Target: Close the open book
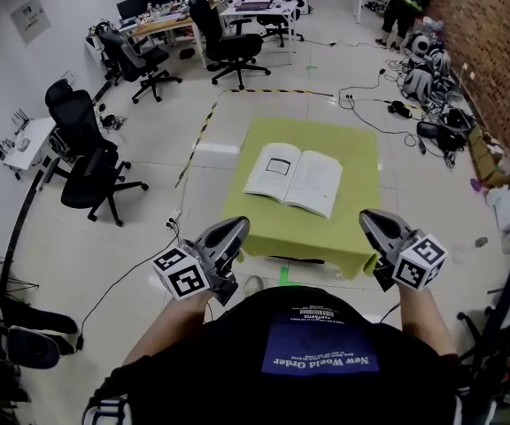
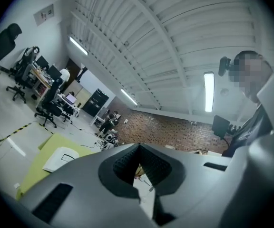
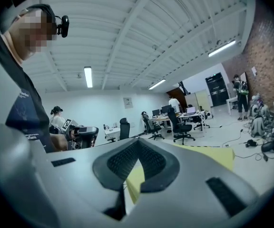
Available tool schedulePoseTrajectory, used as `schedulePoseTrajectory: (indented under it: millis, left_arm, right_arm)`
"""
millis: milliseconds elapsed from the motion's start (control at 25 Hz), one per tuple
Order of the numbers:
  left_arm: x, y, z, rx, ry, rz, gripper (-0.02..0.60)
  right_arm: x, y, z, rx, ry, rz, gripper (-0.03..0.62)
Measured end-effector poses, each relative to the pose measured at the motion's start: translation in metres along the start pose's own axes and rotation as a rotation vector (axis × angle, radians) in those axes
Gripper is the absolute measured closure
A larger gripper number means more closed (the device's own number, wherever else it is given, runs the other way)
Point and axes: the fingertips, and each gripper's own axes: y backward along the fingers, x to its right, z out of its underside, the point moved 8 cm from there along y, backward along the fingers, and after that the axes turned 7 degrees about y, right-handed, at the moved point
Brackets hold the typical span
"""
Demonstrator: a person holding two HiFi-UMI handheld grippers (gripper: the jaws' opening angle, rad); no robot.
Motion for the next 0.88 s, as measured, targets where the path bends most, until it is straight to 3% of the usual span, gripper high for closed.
schedulePoseTrajectory:
  millis: [200,520,880]
  left_arm:
    - [-0.061,-0.046,-0.037,-0.062,0.003,0.112,0.584]
    - [-0.152,-0.094,-0.101,-0.149,0.009,0.248,0.585]
    - [-0.217,-0.107,-0.113,-0.169,0.087,0.263,0.585]
  right_arm:
    - [0.023,-0.033,-0.011,0.014,0.002,0.132,0.608]
    - [0.040,-0.114,-0.022,0.022,-0.017,0.266,0.608]
    - [0.054,-0.166,-0.028,-0.039,-0.010,0.291,0.608]
